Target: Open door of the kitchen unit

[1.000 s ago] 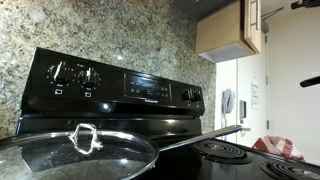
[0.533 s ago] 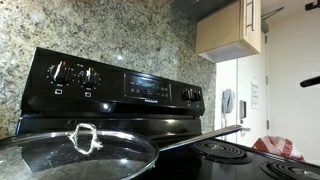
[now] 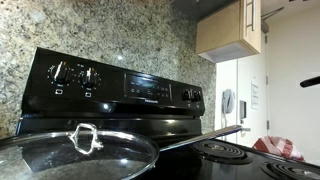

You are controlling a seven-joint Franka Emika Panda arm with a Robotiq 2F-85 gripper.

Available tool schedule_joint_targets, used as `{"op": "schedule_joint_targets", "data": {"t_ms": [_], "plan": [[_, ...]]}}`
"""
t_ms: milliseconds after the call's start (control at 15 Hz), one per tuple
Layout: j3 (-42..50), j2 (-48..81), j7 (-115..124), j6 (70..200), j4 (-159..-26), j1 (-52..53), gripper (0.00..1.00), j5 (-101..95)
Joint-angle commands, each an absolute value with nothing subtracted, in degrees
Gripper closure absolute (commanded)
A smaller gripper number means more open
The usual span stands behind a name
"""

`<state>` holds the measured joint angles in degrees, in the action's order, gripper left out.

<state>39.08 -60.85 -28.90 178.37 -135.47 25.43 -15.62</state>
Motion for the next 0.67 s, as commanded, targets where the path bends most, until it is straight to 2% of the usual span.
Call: {"op": "schedule_joint_targets", "data": {"t_ms": [0,200,333,600], "plan": [[37.31,-52.64,-24.46,191.76,-135.64,19.35,0.00,-13.90],[35.98,-44.37,-19.73,204.48,-134.92,14.41,0.00,-12.26],[32.90,-42.88,-17.24,199.65,-129.14,10.02,0.00,-11.47],[24.99,-35.64,-12.94,198.50,-121.62,-1.88,0.00,-7.27]]}}
